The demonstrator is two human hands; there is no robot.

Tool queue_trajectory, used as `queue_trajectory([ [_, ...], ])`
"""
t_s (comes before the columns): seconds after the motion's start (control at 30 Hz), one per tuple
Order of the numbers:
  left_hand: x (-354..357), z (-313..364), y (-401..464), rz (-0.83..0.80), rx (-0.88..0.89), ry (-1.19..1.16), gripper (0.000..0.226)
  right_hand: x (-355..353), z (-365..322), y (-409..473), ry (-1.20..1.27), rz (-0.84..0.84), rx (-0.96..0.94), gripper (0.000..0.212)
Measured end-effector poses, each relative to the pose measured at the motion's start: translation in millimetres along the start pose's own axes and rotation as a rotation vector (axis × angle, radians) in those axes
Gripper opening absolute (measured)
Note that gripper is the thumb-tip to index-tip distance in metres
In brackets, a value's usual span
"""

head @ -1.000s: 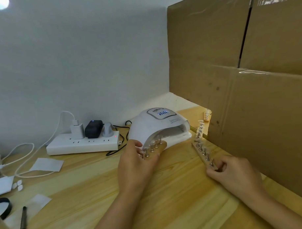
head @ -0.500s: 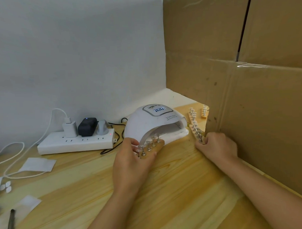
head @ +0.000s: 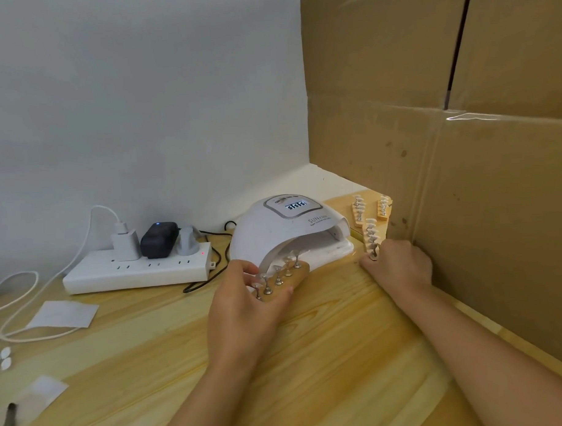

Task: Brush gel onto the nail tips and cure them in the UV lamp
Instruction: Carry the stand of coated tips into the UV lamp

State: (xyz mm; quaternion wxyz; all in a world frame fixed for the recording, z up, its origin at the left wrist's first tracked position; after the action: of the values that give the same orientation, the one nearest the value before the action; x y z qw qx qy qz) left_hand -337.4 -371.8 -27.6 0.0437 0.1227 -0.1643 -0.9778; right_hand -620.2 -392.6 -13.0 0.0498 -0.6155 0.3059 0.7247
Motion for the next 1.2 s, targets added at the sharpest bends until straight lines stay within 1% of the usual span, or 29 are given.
queue_trajectory([
  [0.1,1.4,0.0,-0.8,-0.006,0.001,-0.001,0.039,2.7,-2.0,4.6,-0.002,-0.041,0.010,0.036],
  [0.17,1.1,-0.2,-1.2,-0.004,0.000,0.001,0.039,2.9,-9.4,7.8,-0.035,-0.086,-0.025,0.034],
  [0.27,0.2,0.4,-1.2,-0.004,0.013,0.015,0.039,4.7,-18.0,10.5,-0.102,-0.165,-0.068,0.040],
  [0.33,0.9,1.4,-1.3,-0.007,0.028,0.030,0.040,3.9,-21.9,9.2,-0.140,-0.158,-0.106,0.044],
  [0.4,1.5,1.5,-1.6,-0.010,0.034,0.043,0.040,2.2,-25.5,4.8,-0.156,-0.109,-0.158,0.048],
  [0.47,1.4,0.5,-1.2,-0.008,0.031,0.046,0.041,0.8,-26.5,1.7,-0.120,-0.070,-0.178,0.042],
  [0.57,0.9,-1.0,-0.6,-0.002,0.025,0.052,0.042,0.7,-25.0,3.4,-0.067,-0.072,-0.140,0.029],
  [0.67,0.0,0.1,-0.7,0.006,0.033,0.057,0.042,5.3,-24.9,5.4,-0.098,-0.113,-0.103,0.024],
  [0.73,1.0,2.2,-1.4,-0.001,0.048,0.066,0.042,6.4,-23.4,4.0,-0.092,-0.124,-0.106,0.025],
  [0.8,2.5,4.2,-2.4,-0.011,0.066,0.068,0.043,-1.1,-19.9,-1.2,0.010,-0.058,-0.125,0.018],
  [0.87,2.6,4.6,-2.5,-0.012,0.072,0.066,0.044,-13.4,-14.9,-10.7,0.242,0.027,-0.124,0.016],
  [0.9,2.5,4.2,-2.4,-0.013,0.070,0.067,0.044,-14.7,-14.6,-15.4,0.392,0.013,-0.121,0.017],
  [0.97,3.4,3.0,-1.8,-0.017,0.067,0.067,0.045,-8.9,-22.1,-22.5,0.659,-0.139,-0.126,0.022],
  [1.07,6.1,1.9,-0.8,-0.040,0.063,0.051,0.045,2.3,-40.7,-39.4,0.858,-0.488,-0.115,0.026],
  [1.13,8.7,3.6,-1.3,-0.065,0.077,0.047,0.046,6.7,-52.5,-51.6,0.994,-0.695,-0.091,0.023],
  [1.2,9.3,6.5,-2.0,-0.074,0.093,0.047,0.047,9.1,-60.1,-60.0,1.134,-0.836,-0.040,0.015],
])
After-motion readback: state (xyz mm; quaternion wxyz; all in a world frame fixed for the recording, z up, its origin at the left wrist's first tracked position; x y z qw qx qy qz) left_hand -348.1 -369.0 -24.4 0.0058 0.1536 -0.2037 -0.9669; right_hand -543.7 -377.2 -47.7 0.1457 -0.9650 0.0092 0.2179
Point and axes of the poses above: each hand's wrist, its own y-axis towards the middle knuckle, its own x-axis out of the palm, z = x × y, the point moved 10 cm from there along y, towards the middle knuckle, and after that the axes turned 10 degrees about -y, right-handed, at the moved point
